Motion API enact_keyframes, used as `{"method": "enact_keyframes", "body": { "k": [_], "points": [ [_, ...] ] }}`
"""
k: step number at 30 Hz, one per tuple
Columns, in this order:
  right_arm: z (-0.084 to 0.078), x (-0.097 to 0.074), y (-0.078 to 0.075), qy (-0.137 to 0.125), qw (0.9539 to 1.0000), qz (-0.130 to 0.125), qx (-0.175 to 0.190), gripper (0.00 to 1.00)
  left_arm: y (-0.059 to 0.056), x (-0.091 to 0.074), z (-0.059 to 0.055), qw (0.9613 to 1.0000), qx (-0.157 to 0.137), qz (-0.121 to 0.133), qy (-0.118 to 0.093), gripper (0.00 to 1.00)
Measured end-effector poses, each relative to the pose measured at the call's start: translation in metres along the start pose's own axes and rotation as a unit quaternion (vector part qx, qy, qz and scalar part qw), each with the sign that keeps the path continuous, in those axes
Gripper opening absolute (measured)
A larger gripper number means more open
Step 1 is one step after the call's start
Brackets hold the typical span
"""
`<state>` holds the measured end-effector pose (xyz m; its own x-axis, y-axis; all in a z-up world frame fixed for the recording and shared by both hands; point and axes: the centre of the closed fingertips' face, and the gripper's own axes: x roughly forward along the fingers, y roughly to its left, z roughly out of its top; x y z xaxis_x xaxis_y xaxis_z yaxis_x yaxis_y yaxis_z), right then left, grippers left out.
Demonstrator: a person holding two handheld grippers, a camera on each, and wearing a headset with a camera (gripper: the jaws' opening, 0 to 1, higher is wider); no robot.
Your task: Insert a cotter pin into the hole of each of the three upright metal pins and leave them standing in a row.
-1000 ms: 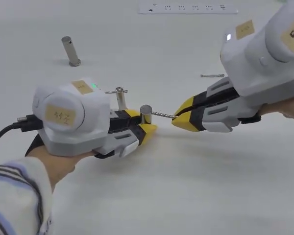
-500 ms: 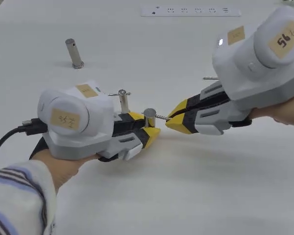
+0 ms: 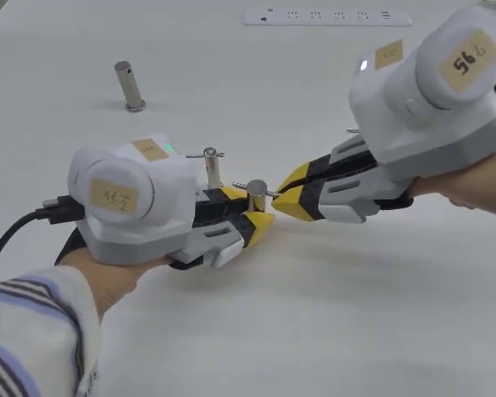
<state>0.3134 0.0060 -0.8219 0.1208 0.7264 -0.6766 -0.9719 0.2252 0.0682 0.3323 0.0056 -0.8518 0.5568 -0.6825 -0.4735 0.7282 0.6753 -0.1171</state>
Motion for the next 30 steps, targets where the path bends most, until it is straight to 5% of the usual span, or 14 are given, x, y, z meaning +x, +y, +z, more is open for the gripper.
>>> {"method": "enact_keyframes", "body": {
  "k": [8,30],
  "points": [
    [-0.006,-0.003,0.001,0.004,1.0,-0.002,-0.002,0.1,0.0,0.0,0.0,1.0,-0.004,-0.001,-0.005,0.12],
    [-0.003,-0.008,-0.002,-0.013,0.9998,-0.005,0.014,0.04,0.0,0.001,0.0,0.9999,-0.01,-0.002,-0.004,0.12]
  ]
}}
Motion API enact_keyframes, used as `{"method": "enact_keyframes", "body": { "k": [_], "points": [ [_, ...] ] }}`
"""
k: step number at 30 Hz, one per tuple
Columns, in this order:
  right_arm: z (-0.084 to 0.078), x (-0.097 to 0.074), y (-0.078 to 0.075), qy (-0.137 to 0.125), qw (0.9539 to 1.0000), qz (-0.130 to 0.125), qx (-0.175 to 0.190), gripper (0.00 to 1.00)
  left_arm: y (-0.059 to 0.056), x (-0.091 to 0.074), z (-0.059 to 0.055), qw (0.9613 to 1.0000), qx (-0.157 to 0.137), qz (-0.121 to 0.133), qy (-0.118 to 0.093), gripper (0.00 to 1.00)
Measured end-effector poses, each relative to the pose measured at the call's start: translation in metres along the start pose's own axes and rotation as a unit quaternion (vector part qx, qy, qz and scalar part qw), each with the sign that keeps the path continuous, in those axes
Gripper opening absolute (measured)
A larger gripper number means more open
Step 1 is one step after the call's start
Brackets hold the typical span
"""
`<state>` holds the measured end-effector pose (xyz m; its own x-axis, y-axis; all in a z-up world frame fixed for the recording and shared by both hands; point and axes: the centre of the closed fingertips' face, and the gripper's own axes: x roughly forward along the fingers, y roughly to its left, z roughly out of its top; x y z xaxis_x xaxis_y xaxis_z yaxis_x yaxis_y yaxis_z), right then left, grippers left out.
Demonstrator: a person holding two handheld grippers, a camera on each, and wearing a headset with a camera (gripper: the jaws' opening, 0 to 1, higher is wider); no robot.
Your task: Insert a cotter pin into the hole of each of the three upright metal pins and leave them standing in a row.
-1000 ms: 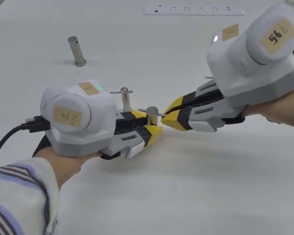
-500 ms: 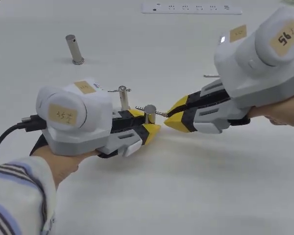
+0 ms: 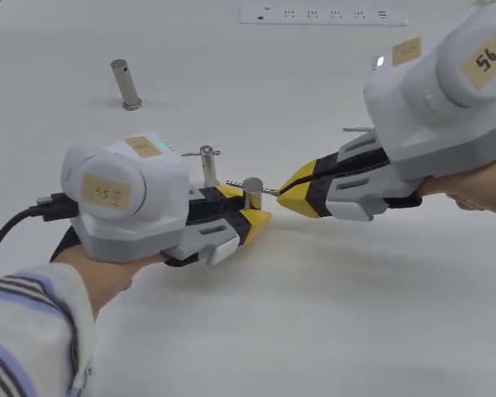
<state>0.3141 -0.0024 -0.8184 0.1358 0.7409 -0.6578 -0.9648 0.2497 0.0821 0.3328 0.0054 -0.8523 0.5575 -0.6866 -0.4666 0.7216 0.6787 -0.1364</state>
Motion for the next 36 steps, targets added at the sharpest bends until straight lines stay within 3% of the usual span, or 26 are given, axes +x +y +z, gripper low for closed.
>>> {"method": "enact_keyframes", "body": {
  "k": [15,22,36],
  "points": [
    [0.003,0.006,0.0,-0.006,0.9999,-0.001,0.014,0.04,0.0,0.001,0.0,1.0,-0.009,0.0,-0.004,0.13],
    [0.006,0.006,0.0,-0.014,0.9999,-0.006,-0.001,0.15,0.001,0.001,0.0,1.0,-0.005,-0.001,-0.002,0.13],
    [0.012,0.009,0.002,-0.031,0.9994,-0.006,0.011,0.18,0.001,0.001,0.0,1.0,0.007,-0.001,0.004,0.13]
  ]
}}
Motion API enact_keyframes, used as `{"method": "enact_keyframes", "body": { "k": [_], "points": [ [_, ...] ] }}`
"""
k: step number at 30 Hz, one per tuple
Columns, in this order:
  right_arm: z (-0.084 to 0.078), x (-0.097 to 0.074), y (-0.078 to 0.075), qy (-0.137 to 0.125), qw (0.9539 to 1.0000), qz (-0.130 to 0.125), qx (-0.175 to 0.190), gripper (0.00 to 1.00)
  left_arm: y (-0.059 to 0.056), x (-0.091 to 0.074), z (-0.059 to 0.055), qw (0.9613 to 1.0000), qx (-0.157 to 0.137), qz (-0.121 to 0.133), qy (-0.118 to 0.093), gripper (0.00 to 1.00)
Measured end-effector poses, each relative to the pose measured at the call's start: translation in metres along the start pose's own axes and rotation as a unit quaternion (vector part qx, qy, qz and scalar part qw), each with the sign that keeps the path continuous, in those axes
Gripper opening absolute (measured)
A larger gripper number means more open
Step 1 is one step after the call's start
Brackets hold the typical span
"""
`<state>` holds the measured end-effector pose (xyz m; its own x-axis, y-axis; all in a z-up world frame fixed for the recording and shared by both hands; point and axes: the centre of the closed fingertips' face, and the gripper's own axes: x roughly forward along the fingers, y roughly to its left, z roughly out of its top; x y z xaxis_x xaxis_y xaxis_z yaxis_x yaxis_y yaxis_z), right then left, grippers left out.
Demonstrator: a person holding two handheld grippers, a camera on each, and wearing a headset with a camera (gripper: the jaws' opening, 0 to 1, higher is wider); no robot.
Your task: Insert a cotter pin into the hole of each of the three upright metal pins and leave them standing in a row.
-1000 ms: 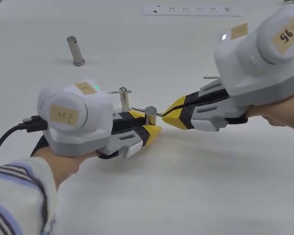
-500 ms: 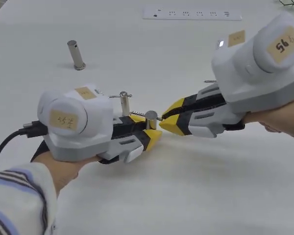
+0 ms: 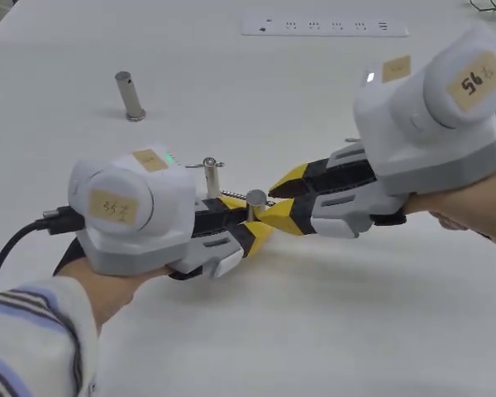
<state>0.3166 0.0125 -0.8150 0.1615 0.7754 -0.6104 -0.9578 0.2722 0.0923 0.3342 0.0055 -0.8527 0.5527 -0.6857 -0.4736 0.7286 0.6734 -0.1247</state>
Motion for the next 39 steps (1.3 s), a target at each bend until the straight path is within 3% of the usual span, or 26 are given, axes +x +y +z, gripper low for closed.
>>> {"method": "enact_keyframes", "body": {
  "k": [11,19,36,39],
  "points": [
    [0.004,0.005,0.001,-0.008,1.0,0.001,0.002,0.18,-0.001,-0.002,0.001,0.9999,0.011,-0.001,0.001,0.13],
    [0.004,0.01,0.001,-0.008,1.0,0.001,0.001,0.18,-0.002,-0.008,-0.006,0.9998,0.008,-0.008,0.017,0.19],
    [0.0,0.017,0.001,-0.002,1.0,-0.001,0.0,0.17,-0.008,-0.031,-0.009,0.9995,0.003,-0.013,0.027,0.52],
    [0.002,0.018,0.001,-0.004,1.0,0.0,0.001,0.17,-0.013,-0.037,-0.007,0.9995,-0.012,-0.019,0.024,0.66]
  ]
}}
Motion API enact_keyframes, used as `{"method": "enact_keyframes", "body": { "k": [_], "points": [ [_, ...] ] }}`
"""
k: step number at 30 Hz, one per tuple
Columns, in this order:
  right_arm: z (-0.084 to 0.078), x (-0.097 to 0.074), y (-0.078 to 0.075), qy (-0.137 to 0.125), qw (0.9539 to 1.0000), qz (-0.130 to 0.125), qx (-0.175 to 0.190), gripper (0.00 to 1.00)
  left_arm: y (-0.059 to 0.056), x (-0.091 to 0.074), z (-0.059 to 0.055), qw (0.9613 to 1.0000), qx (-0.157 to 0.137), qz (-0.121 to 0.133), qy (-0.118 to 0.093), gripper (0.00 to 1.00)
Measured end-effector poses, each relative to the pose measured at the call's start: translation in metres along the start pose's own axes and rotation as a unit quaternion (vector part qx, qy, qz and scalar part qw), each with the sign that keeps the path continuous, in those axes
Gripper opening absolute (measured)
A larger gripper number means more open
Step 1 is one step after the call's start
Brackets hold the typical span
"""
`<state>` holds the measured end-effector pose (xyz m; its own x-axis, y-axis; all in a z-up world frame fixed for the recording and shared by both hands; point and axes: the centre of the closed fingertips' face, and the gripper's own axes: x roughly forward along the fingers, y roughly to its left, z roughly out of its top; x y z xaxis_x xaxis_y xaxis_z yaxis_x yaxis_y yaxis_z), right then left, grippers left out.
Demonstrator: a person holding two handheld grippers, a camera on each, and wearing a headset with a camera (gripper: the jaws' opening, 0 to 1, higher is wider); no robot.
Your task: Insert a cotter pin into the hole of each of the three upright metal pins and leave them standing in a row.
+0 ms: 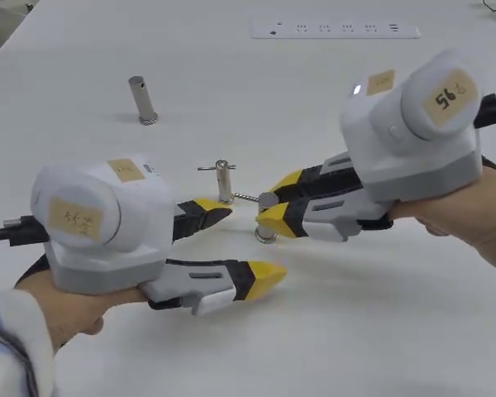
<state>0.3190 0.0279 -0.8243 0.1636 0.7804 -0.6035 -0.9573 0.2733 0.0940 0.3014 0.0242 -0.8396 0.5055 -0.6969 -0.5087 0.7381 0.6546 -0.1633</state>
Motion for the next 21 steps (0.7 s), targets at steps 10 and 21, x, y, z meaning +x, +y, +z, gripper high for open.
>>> {"method": "enact_keyframes", "body": {
  "k": [10,21],
  "points": [
    [-0.001,0.004,0.001,0.008,0.9998,0.0,-0.015,0.17,-0.007,-0.018,-0.015,0.9992,0.009,-0.005,0.039,0.91],
    [-0.002,0.005,0.0,-0.007,0.9995,-0.004,-0.03,0.15,-0.003,-0.03,-0.02,0.999,-0.002,0.007,0.043,0.93]
  ]
}}
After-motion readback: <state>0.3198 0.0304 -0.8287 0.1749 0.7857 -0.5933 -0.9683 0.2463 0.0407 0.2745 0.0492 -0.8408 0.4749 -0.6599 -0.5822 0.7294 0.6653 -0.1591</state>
